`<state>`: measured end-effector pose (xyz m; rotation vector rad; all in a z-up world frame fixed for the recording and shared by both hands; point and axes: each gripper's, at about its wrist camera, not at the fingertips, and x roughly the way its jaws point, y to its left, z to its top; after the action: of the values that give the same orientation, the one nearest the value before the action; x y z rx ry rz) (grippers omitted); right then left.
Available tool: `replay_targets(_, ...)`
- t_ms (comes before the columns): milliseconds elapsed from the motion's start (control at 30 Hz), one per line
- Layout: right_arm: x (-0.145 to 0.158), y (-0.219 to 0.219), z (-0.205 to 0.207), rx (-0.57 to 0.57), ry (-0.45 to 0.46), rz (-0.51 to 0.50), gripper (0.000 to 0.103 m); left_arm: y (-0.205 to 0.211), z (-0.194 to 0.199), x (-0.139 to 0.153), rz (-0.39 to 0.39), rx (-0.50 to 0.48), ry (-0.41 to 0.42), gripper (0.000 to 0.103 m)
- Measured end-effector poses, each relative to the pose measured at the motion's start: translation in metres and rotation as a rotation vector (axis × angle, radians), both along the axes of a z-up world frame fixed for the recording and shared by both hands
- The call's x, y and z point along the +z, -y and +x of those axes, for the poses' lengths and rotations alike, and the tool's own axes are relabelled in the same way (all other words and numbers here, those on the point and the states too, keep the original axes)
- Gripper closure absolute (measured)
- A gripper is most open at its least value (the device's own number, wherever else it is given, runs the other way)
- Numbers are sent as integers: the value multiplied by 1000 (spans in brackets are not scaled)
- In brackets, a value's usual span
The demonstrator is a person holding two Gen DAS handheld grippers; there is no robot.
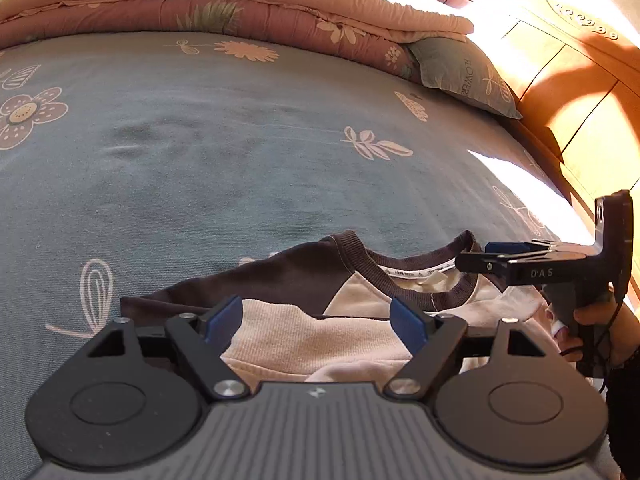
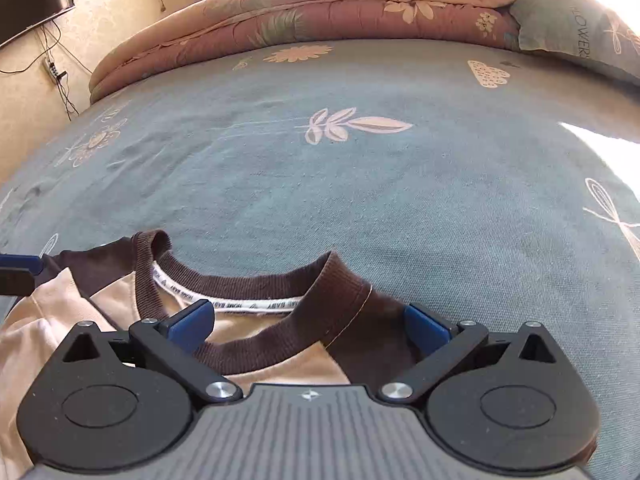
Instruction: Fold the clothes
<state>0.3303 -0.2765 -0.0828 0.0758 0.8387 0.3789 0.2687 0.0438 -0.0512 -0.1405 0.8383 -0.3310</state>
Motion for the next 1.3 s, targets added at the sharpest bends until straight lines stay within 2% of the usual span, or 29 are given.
replay_targets(67, 21, 10, -11, -5, 45, 28, 0, 3, -11, 8, 18, -26, 26, 19)
replay_targets(167, 45, 37, -51, -45, 91, 47, 0, 7, -23, 14, 33, -59, 33, 17)
replay_targets(233, 45, 56, -77, -79, 96, 52, 0, 12, -29, 12, 52, -72, 20, 17)
replay_targets(467, 7, 78, -92, -137, 28, 113, 0, 26, -46, 3, 70, -89, -24, 17)
replay_targets(567, -11, 77, -81, -143, 8, 92, 0, 29, -48, -1, 71, -93, -34, 17)
replay_targets(700, -9, 78, -78, -215, 20, 54, 0, 29, -46, -5, 84, -85, -35, 17)
replay_targets(767, 8, 65, -78, -167, 68, 53, 0, 27, -42, -6, 89, -70, -33, 17)
replay_targets(867, 25, 32, -66, -31, 103, 64, 0, 24, -38, -7, 86, -50, -30, 17)
replay_targets(1000, 15, -15, -32, 104, 74, 44, 0, 20, -39, -8, 74, -50, -33, 17)
replay_targets(1100, -12, -36, -1, 118, 7, 8, 0, 16, -40, -9, 74, -49, -34, 17)
replay_targets(1133, -13, -37, 2, 110, 23, 5, 0, 15, -40, -8, 76, -46, -34, 17)
replay_targets(1167, -13, -38, 4, 101, 46, 1, 0, 14, -40, -8, 77, -42, -33, 17)
replay_targets(1233, -7, -37, 8, 98, 10, 0, 0, 11, -42, -7, 79, -37, -30, 17)
replay_targets(1300, 6, -30, -2, 93, 24, -3, 0, 12, -46, -2, 92, -49, -16, 17)
